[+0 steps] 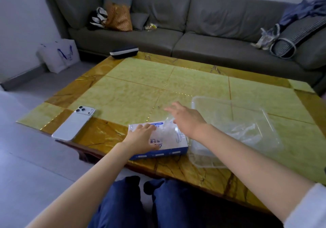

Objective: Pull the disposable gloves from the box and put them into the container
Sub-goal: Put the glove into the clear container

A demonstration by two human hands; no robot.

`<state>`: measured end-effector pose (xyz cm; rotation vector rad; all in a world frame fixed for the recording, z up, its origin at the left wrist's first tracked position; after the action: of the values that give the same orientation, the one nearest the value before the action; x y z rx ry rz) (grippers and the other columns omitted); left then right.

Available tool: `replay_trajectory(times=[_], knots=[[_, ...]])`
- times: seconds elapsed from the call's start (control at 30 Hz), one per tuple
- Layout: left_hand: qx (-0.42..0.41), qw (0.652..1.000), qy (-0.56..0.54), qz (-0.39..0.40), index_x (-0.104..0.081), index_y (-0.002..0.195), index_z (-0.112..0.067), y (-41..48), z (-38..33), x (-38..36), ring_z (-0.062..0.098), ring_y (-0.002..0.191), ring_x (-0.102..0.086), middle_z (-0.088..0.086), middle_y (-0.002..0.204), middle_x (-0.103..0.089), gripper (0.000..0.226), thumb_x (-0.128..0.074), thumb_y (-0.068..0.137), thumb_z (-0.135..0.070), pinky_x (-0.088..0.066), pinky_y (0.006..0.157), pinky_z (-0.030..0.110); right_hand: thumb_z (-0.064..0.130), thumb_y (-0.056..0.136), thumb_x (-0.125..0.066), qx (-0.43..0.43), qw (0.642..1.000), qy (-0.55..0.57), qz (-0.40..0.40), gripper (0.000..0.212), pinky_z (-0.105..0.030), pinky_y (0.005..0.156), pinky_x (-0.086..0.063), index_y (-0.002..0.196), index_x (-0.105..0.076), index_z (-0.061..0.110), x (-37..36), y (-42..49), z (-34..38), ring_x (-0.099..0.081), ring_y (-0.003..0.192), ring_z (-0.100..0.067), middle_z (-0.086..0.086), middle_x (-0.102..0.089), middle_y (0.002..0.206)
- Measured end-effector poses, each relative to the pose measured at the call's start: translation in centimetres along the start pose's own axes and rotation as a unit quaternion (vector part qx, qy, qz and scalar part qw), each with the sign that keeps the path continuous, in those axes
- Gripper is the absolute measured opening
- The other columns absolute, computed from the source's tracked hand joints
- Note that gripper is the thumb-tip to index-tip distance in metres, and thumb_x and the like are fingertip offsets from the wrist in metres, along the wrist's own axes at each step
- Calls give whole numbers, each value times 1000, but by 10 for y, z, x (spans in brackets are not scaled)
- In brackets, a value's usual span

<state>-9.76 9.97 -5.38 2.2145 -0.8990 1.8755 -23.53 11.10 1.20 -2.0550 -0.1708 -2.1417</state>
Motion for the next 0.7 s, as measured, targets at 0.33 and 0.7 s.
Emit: replay_trajectory(times=[0.33,0.7], knots=[[17,1000,8,-9,-27,145,-21,2,0,-4,22,136,-28,-1,148,-31,74,-60,86,-48,-24,111,54,-3,93,-45,-41,997,35,-56,20,-27,69,-41,101,-62,6,20,6,-13,-64,95,-24,-6,-68,108],[15,1000,-5,-13,-27,146,-21,-2,-2,-1,21,136,-29,-2,150,-31,76,-63,84,-46,-30,110,44,0,93,-54,-51,976,48,-207,11,-28,69,-50,96,-61,7,82,-15,-33,-60,79,-20,-6,-63,91]])
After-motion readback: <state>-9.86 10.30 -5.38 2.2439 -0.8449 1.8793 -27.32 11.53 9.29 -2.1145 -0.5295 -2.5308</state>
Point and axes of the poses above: each hand's wrist, its own y-axis towards the middle knuckle, its own x-axis out of the back of the hand, z = x × y, the point moved 5 cm from there along y, towards the middle knuckle
